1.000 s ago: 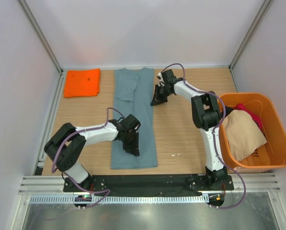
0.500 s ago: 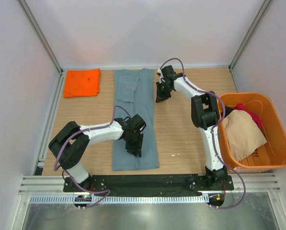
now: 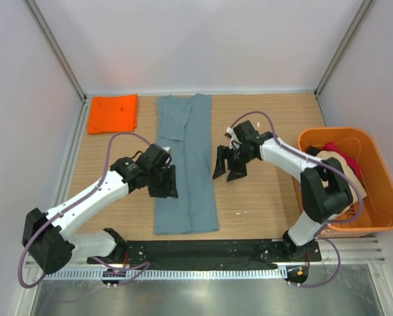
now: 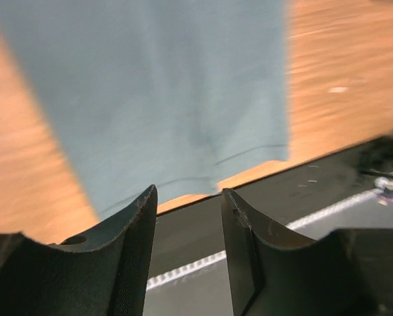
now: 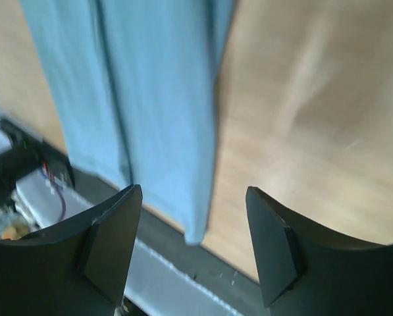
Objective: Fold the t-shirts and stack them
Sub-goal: Fold the tshirt
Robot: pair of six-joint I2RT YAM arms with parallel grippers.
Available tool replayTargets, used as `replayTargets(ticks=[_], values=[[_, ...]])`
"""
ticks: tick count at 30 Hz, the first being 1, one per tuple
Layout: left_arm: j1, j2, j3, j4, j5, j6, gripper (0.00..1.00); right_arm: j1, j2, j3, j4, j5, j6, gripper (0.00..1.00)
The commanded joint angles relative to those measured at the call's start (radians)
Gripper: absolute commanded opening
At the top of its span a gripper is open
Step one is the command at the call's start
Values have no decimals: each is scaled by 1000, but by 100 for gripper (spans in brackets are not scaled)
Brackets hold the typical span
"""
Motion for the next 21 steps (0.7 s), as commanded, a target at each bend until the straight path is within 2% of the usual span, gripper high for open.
replayTargets(ticks=[1,2,5,8,10,13,15,21], values=[[94,-73,-153,-159,-40,-49,45,92,-144,-144,95,-72,125,70],[108,-122,-228,-158,-35,-69,45,105,-209,-230,123,-92,162,69],[168,-155,-327,-155,-3,-134,44,139,-319,-403,206,-97,278,66],[176,-130,-310,-224,-85,-180,49,164,-388,-567,331,-132,409,65],[190,-104,-318,-229,-86,-203,50,200,-432,-655,428,-137,500,65],[205,-78,-330,-210,-113,-227,50,227,-480,-706,477,-91,551,63],[216,-78,-353,-174,-63,-255,49,228,-488,-750,511,-88,574,61],[222,-153,-416,-135,-52,-323,47,268,-451,-823,631,-89,640,53]])
